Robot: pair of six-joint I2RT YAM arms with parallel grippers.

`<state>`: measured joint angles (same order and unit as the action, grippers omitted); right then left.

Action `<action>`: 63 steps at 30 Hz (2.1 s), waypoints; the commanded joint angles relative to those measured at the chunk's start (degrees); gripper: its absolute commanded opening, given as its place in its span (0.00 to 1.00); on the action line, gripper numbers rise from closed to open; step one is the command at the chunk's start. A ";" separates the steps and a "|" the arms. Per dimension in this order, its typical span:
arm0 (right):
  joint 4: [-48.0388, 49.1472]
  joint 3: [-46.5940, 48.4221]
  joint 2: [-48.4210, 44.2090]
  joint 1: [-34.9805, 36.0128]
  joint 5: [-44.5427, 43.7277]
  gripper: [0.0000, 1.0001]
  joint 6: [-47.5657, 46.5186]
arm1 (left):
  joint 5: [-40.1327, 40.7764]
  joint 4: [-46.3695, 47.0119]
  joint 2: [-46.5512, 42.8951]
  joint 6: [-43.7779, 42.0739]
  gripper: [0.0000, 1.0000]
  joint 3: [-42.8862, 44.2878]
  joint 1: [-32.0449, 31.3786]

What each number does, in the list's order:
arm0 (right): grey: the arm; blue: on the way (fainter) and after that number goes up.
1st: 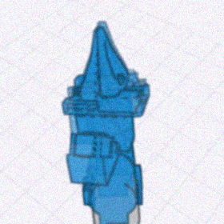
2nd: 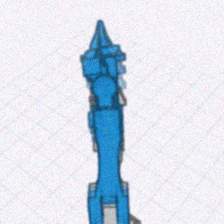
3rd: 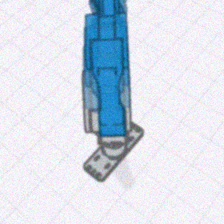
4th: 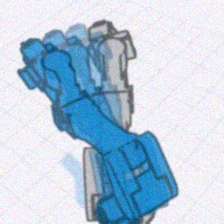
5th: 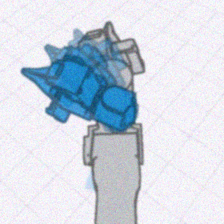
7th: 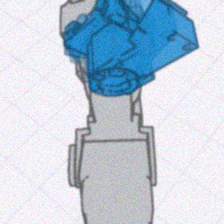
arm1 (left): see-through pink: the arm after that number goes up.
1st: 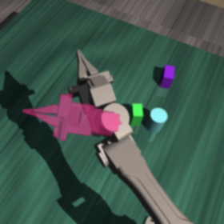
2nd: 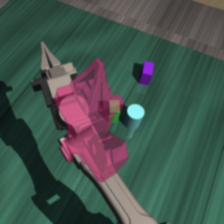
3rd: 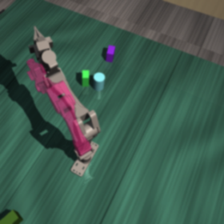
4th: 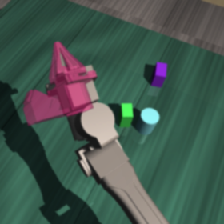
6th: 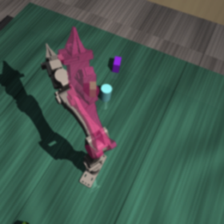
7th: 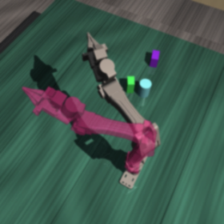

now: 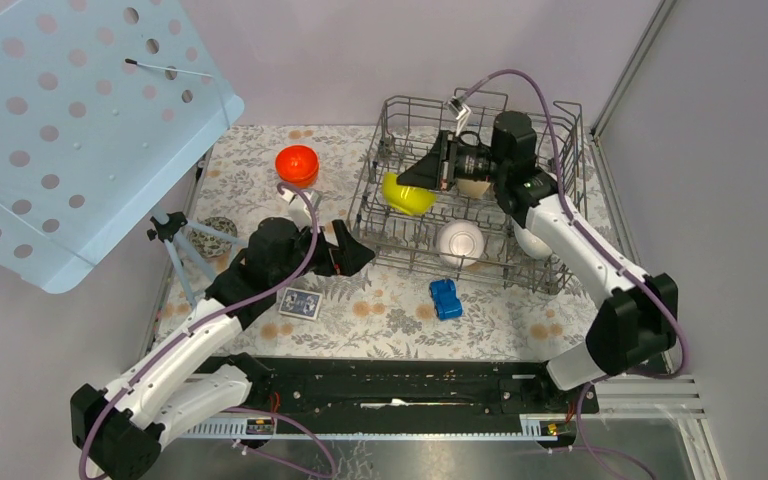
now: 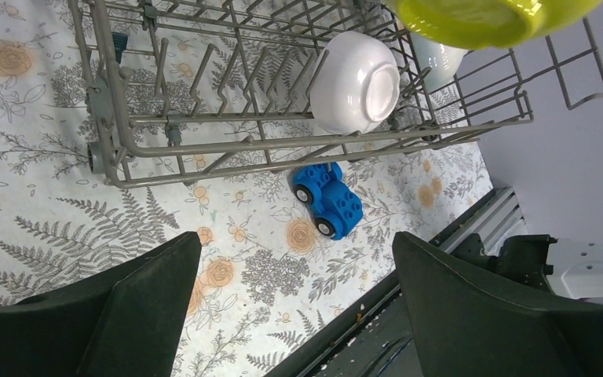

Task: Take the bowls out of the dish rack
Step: Place the bowl at the center of the board.

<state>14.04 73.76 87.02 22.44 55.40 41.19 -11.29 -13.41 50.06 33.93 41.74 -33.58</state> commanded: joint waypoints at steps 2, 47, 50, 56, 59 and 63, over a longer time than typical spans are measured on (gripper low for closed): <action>-28.24 10.85 -6.96 8.87 -16.75 0.00 -25.61 | -0.87 -0.35 -0.08 4.26 0.96 2.08 -0.17; -16.64 -31.11 -21.87 74.01 -89.73 0.00 -58.03 | 6.46 -20.52 7.86 -4.06 0.99 15.10 -15.93; -16.35 -31.08 -21.02 75.44 -90.05 0.00 -57.45 | 9.85 -21.28 8.77 -2.62 0.95 15.35 -20.12; -16.68 -31.93 -21.38 77.60 -91.25 0.00 -55.31 | 15.07 -24.54 9.70 -1.11 0.86 14.01 -24.65; -16.04 -32.63 -21.72 78.08 -91.39 0.00 -54.29 | 16.36 -24.94 10.55 -0.39 0.81 13.08 -27.16; -15.18 -33.06 -21.49 78.61 -91.52 0.00 -53.69 | 18.49 -25.75 11.99 0.73 0.76 12.87 -31.16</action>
<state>-5.19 40.99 66.35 100.14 -33.58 -13.87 3.07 -38.41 60.99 33.12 54.81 -61.60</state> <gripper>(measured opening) 0.148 0.780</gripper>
